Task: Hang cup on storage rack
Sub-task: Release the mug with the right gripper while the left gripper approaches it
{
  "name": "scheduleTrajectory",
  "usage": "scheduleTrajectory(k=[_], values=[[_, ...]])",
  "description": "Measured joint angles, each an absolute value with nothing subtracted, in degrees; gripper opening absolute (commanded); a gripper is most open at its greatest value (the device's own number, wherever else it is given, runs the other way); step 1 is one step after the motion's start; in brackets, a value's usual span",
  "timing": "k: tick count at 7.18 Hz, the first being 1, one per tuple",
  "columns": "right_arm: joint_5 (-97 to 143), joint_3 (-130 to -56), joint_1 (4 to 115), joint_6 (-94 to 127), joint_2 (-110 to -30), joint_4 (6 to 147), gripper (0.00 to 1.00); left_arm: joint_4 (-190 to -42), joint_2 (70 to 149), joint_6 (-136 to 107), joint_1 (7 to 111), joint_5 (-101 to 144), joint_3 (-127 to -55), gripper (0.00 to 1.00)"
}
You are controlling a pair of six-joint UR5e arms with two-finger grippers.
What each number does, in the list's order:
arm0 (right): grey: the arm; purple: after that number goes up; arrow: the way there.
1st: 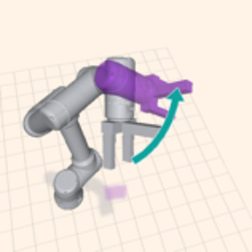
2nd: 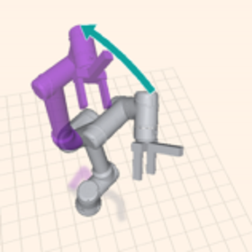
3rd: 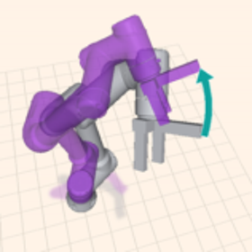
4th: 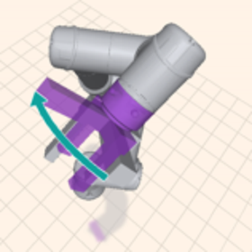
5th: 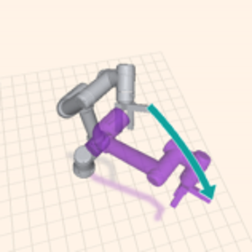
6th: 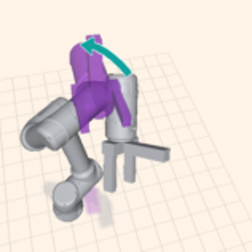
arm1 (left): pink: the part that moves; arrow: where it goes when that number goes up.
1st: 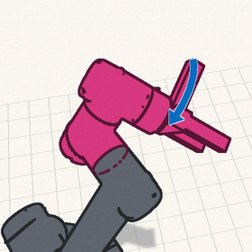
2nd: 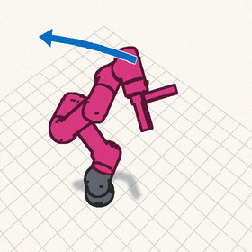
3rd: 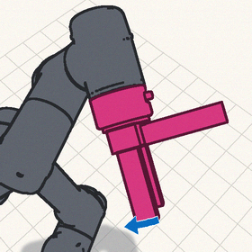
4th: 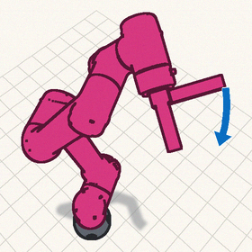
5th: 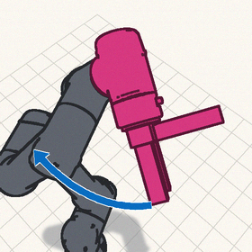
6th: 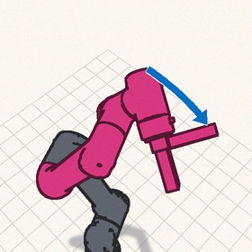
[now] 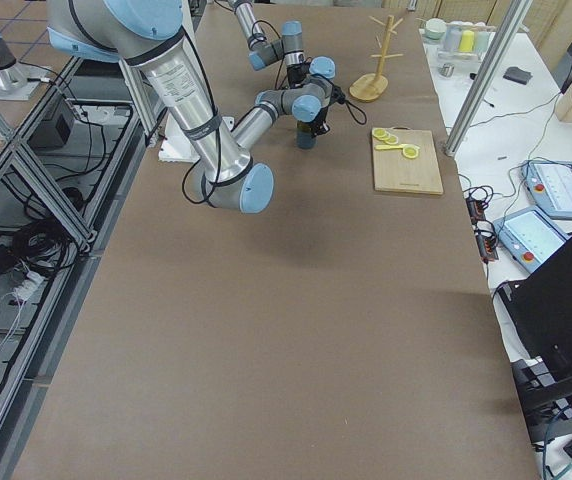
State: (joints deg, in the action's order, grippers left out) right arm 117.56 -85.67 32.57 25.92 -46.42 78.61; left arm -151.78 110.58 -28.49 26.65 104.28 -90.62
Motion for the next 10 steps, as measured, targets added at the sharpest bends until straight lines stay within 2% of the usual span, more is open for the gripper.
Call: scheduleTrajectory(k=[4,8,10], values=[[121.35,-86.93,35.87,25.99,-46.49,78.60,1.00,-153.69,111.59,-28.46,24.25,101.86,-88.37,0.93],[130.22,-92.82,45.02,23.53,-54.65,78.48,1.00,-160.02,115.39,-27.70,24.45,99.69,-81.11,0.88],[131.84,-94.39,47.28,20.83,-57.77,78.33,1.00,-161.78,116.11,-27.63,25.44,98.42,-79.12,0.80]])
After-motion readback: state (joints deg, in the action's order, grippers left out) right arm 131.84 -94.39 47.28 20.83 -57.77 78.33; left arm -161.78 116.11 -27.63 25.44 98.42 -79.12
